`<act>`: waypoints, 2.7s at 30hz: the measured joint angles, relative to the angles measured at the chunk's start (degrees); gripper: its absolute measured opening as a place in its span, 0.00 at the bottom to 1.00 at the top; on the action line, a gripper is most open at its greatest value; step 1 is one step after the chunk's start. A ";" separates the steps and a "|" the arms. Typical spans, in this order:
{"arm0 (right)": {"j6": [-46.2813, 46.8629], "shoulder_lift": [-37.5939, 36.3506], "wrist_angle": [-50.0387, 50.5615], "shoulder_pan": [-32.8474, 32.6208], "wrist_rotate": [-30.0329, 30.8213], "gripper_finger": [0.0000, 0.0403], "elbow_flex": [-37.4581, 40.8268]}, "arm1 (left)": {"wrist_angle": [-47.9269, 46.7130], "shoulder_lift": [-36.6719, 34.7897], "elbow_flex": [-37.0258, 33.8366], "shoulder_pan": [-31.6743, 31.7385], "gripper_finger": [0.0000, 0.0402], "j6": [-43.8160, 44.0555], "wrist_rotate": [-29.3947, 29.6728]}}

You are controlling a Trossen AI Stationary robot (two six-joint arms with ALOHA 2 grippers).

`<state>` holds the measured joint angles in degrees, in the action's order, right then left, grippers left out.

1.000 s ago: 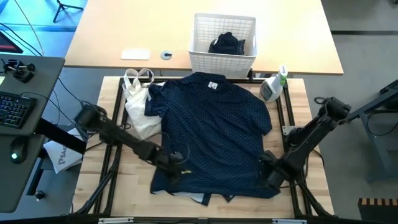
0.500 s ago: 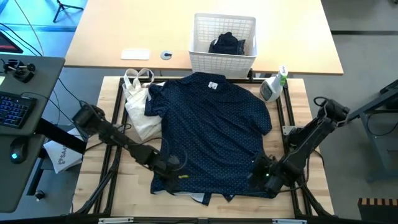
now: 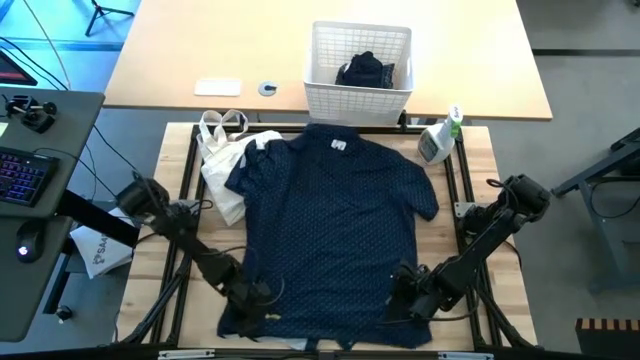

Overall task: Fold Laundry from Bin
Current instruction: Fold the blue polo shirt

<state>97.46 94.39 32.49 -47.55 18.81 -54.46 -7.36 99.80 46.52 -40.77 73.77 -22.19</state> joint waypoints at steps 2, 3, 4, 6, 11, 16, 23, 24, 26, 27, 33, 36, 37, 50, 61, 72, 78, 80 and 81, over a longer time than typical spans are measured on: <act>-0.01 0.04 0.81 0.02 -0.04 0.00 0.00 | 0.03 -1.28 0.00 -0.77 0.00 2.61 0.12; -0.01 0.04 1.71 0.02 -0.06 0.00 0.00 | 0.05 -1.98 0.00 -0.77 0.00 4.03 0.15; -0.01 0.04 2.22 0.02 -0.08 0.00 0.00 | 0.23 -2.90 0.00 -0.77 0.00 5.31 0.20; -0.01 0.04 3.33 0.04 -0.27 0.00 0.00 | 0.89 -5.47 0.00 -0.30 0.00 7.49 0.34; 0.18 0.04 3.43 0.02 -1.22 0.00 0.00 | 0.75 -14.91 0.00 2.63 0.00 10.15 4.31; 0.99 -0.01 2.96 0.04 -1.05 0.00 0.00 | -1.46 -23.39 0.07 10.29 0.00 6.46 14.94; 10.90 -8.01 12.01 -0.67 1.02 0.00 -0.02 | -8.04 -23.57 9.06 26.67 0.00 -14.53 14.74; 12.75 -10.04 14.45 -0.84 1.71 0.01 -0.04 | -9.79 -22.85 11.18 28.71 0.00 -17.98 14.66; 15.67 -14.73 19.91 -0.76 2.43 0.02 -0.09 | -13.73 -20.95 15.54 32.49 0.00 -24.55 14.52; 16.97 -17.18 22.91 -0.32 2.49 0.04 -0.11 | -15.10 -19.88 17.95 34.37 0.00 -27.72 14.31; 14.29 -31.21 37.94 9.19 2.47 0.20 -0.13 | -23.22 -14.45 29.29 43.75 0.00 -44.44 13.75; 5.69 -35.19 42.53 19.48 1.93 0.30 -0.13 | -24.66 -12.85 32.97 47.87 0.00 -51.53 13.38; 1.90 -35.95 43.16 23.74 1.93 0.33 -0.13 | -25.92 -12.69 33.88 49.19 0.00 -53.59 13.21; -36.47 -31.13 30.73 72.21 -2.94 0.36 9.05 | -33.86 -12.67 39.02 64.44 0.00 -72.49 9.61; -42.71 -19.42 15.87 83.09 -3.81 0.34 15.55 | -32.46 -12.65 39.08 71.44 0.00 -77.54 2.74; -54.50 -9.14 9.77 85.55 -5.18 0.21 15.47 | -25.47 -12.37 39.08 73.02 0.00 -76.36 2.57; -53.09 -13.51 13.65 84.07 -6.31 0.03 12.20 | -24.60 -12.37 39.08 73.02 0.00 -75.97 2.57; -51.04 -16.22 17.48 82.63 -5.06 0.03 9.14 | -24.71 -12.37 39.08 73.02 0.00 -75.97 2.57; -50.10 -17.45 19.55 81.85 -4.26 0.02 7.27 | -24.70 -12.37 39.08 73.02 0.00 -75.97 2.57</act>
<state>47.36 76.94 52.04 34.30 14.55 -47.19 -32.06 87.44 85.60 32.25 -2.20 -19.62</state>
